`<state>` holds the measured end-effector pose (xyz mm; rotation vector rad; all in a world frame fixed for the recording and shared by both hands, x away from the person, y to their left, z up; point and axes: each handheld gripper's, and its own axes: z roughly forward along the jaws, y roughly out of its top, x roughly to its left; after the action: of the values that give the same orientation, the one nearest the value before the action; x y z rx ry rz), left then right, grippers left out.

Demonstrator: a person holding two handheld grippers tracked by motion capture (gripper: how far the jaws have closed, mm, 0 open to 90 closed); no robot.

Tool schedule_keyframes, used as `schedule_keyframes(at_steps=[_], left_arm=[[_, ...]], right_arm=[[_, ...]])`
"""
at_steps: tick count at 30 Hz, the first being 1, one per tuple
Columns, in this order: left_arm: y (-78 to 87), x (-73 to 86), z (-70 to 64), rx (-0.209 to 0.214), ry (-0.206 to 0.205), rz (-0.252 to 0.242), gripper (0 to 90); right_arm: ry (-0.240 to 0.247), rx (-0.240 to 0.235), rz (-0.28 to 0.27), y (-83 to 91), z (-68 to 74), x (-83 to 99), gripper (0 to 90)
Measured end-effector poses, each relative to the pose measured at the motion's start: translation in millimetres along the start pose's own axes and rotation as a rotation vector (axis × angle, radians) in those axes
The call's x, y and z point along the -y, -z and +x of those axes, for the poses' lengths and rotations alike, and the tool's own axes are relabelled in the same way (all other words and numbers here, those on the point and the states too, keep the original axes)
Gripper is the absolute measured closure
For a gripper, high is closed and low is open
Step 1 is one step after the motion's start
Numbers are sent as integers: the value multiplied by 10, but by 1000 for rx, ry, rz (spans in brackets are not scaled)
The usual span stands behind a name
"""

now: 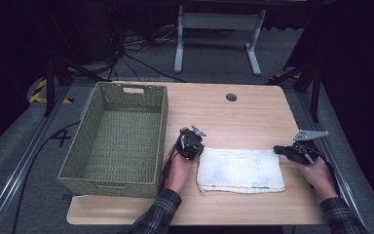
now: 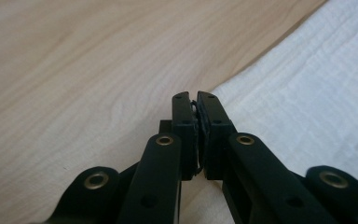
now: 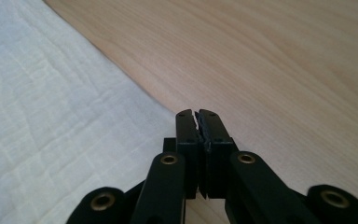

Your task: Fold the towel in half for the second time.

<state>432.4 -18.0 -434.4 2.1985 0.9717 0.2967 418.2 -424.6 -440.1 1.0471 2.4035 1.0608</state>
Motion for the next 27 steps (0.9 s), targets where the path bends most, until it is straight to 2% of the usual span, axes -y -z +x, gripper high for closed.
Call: schedule_keyframes(at_steps=[3, 6, 14, 16, 21, 27], left_arm=[[83, -61, 18, -20, -9, -47, 868], [141, -64, 0, -14, -12, -52, 867], [335, 56, -116, 18, -27, -77, 867], [407, 93, -166, 19, -54, -77, 867], [485, 192, -272, 18, -88, -66, 867], [564, 306, -427, 14, -115, -44, 867]], right_arm=[[3, 14, -31, 58, -15, -63, 880], [7, 17, -59, 103, 0, -87, 880], [41, -2, -63, 248, 155, -26, 880], [49, -5, -64, 291, 215, -4, 880], [60, -22, -62, 357, 321, 52, 880], [61, -44, -60, 469, 459, 178, 880]])
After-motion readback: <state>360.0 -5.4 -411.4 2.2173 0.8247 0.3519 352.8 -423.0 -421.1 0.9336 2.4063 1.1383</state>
